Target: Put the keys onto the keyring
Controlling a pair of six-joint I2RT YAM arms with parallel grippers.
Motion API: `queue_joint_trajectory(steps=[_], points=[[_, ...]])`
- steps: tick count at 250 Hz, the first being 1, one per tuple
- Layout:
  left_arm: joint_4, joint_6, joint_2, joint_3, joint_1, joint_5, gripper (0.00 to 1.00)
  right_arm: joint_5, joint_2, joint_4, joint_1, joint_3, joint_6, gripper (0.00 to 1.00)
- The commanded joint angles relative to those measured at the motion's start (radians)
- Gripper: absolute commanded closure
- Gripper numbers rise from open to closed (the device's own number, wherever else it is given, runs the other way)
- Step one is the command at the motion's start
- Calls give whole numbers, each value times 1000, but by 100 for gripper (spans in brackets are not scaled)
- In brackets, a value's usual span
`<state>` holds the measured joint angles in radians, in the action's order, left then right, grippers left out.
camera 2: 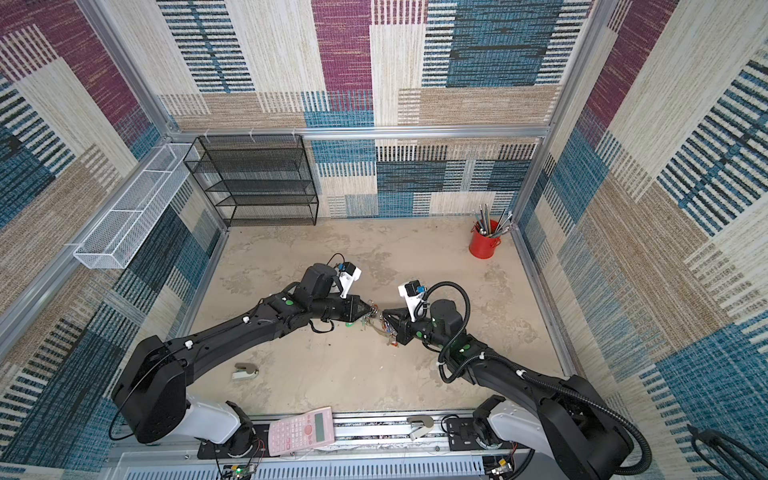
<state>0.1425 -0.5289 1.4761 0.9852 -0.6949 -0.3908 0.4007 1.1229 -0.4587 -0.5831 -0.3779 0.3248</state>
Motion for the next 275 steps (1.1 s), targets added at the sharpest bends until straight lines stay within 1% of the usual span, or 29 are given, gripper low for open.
queue_joint_trajectory(steps=[1,19,34,55,63,67,85,115,147,209,275], points=[[-35,-2,0,-2,1,-36,86,-6,3,4,0,-5,4,100],[-27,-1,-6,-10,9,-31,81,-1,10,4,0,-7,4,100],[-54,-38,-17,-40,39,-58,77,1,14,5,0,-9,4,100],[-170,-102,-27,-105,86,-160,75,2,15,4,0,-10,5,100],[-203,-118,-28,-119,92,-180,73,3,15,3,0,-10,5,100],[-214,-122,-27,-123,93,-213,72,4,17,4,0,-11,6,100],[-259,-144,-12,-126,93,-284,70,6,23,5,0,-15,4,100],[-360,-196,4,-148,97,-340,68,8,27,7,0,-20,4,100],[-383,-206,-5,-155,98,-338,67,10,28,12,0,-22,4,100],[-345,-189,16,-140,103,-325,65,8,26,21,0,-26,0,100],[-307,-173,21,-139,107,-280,62,12,29,23,0,-27,-3,100]])
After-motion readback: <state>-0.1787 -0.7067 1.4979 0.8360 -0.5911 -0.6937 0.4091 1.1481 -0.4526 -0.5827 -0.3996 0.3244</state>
